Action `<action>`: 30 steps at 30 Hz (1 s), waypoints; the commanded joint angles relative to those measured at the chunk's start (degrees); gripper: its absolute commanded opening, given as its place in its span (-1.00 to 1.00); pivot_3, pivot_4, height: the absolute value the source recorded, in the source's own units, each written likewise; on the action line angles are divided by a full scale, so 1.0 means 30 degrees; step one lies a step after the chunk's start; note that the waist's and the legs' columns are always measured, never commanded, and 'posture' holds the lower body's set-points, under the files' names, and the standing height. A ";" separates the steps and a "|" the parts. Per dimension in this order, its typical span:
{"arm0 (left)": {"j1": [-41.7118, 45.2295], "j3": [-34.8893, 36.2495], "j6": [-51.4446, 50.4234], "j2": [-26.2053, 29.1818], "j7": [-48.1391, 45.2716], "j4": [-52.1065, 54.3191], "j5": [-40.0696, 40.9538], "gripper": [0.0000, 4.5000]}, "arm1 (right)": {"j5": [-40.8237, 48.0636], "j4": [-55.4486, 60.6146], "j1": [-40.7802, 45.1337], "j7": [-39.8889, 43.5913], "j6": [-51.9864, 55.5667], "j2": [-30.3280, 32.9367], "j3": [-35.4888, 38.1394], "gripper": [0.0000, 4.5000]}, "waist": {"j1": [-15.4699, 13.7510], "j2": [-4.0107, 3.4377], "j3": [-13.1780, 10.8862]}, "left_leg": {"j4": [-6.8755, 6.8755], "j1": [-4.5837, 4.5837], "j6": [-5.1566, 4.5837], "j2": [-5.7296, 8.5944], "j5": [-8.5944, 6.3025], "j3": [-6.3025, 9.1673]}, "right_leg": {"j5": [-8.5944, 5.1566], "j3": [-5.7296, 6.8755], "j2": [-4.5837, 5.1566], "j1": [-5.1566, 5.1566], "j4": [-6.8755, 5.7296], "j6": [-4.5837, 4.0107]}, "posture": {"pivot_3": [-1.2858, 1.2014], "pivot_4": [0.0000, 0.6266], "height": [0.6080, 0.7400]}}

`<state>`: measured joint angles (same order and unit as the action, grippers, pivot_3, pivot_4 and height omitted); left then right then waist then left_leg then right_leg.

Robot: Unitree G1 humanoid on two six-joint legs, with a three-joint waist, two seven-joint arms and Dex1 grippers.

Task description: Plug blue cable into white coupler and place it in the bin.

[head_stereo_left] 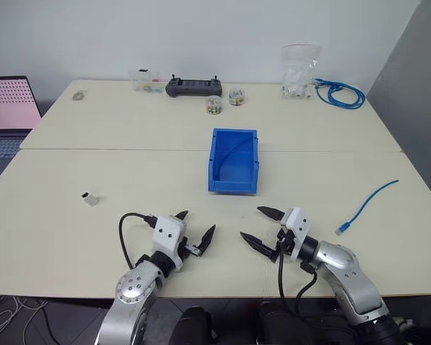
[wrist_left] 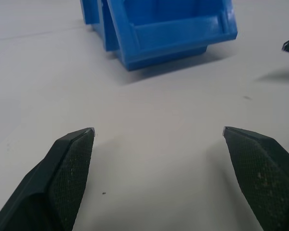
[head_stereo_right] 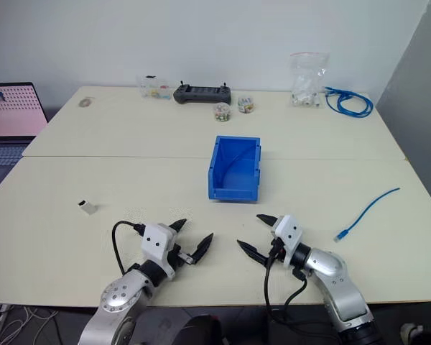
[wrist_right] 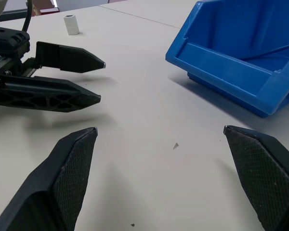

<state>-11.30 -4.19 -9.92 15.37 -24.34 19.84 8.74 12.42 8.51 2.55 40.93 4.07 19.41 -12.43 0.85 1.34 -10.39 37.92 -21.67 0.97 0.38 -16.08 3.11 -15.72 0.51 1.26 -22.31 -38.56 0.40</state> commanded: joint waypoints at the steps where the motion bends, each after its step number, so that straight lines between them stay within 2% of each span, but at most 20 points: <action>1: -0.0262 0.0349 0.0972 0.0442 -0.0980 0.0300 0.0749 1.00 | -0.0311 0.0040 0.0269 -0.0117 -0.0853 -0.0137 0.0082 0.98 | 0.0001 0.0000 0.0000 | 0.0000 0.0000 0.0000 0.0000 0.0000 0.0000 | 0.0000 0.0001 0.0000 0.0000 0.0000 -0.0001 | 0.03 -0.52 1.00; 10: 0.0669 0.1898 0.0305 0.1790 -0.2584 0.0872 0.2940 1.00 | -0.0470 0.0410 0.0321 -0.1150 -0.0528 -0.0759 0.0386 0.98 | -0.0005 -0.0003 -0.0002 | 0.0000 -0.0001 0.0000 0.0000 0.0000 0.0003 | -0.0003 0.0006 0.0000 -0.0001 -0.0001 -0.0005 | 0.03 -0.52 1.00; 15: 0.1191 0.1400 -0.1731 0.3479 -0.4853 0.2282 0.4955 1.00 | 0.0081 0.2666 0.0285 -0.1654 0.1013 -0.0239 0.1208 0.98 | -0.0007 -0.0009 -0.0006 | 0.0000 -0.0005 0.0001 -0.0001 0.0000 0.0004 | -0.0002 0.0007 0.0000 -0.0004 -0.0003 -0.0007 | 0.03 -0.52 1.00; 17: 0.1917 0.0715 -0.3214 0.4935 -0.6434 0.3130 0.5757 1.00 | 0.0705 0.4303 0.0423 -0.0980 0.2166 0.1191 0.2163 0.98 | -0.0029 -0.0027 -0.0019 | 0.0002 -0.0011 0.0003 0.0000 0.0000 0.0007 | -0.0002 0.0006 0.0000 -0.0006 -0.0007 -0.0007 | 0.03 -0.52 1.00; 19: 0.2550 0.0349 -0.4287 0.5808 -0.6941 0.3524 0.6120 1.00 | 0.1245 0.5198 0.0523 -0.0523 0.3034 0.2286 0.2728 0.98 | -0.0098 -0.0038 -0.0026 | 0.0007 -0.0014 0.0003 0.0012 0.0000 0.0003 | -0.0002 0.0004 0.0003 -0.0004 0.0001 -0.0004 | 0.03 -0.52 1.00; 22: 0.4665 -0.0639 -0.5207 0.6777 -0.7646 0.3504 0.5706 1.00 | 0.2534 0.5533 0.0966 0.1073 0.4496 0.5178 0.4741 0.98 | -0.0184 -0.0049 -0.0033 | 0.0007 -0.0013 0.0003 0.0017 0.0000 0.0002 | -0.0003 0.0010 0.0002 0.0001 0.0013 -0.0002 | 0.03 -0.52 1.00; 26: 0.7208 -0.2374 -0.5927 0.6945 -0.8069 0.3348 0.4914 1.00 | 0.3104 0.3174 0.0984 0.5046 0.4489 1.0217 0.7375 0.98 | -0.0249 -0.0081 -0.0055 | 0.0006 -0.0023 0.0001 0.0030 -0.0001 -0.0015 | -0.0003 0.0007 0.0001 0.0002 0.0024 0.0000 | 0.03 -0.52 1.00; 30: 0.8242 -0.3968 -0.6000 0.7252 -0.8685 0.3221 0.3895 1.00 | 0.2017 0.0042 0.0909 0.8473 0.2740 1.3706 0.7159 0.98 | -0.0201 -0.0078 -0.0056 | -0.0004 -0.0027 -0.0007 0.0009 -0.0003 -0.0020 | 0.0035 0.0012 -0.0006 0.0017 0.0072 -0.0065 | 0.03 -0.52 1.00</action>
<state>12.25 -13.90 -28.37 36.47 -49.28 28.41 22.23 20.01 11.74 4.97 61.44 16.13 58.43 9.43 0.25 1.10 -10.56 37.90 -21.75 0.95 0.38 -16.10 3.03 -15.61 0.51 1.20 -22.27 -38.33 0.19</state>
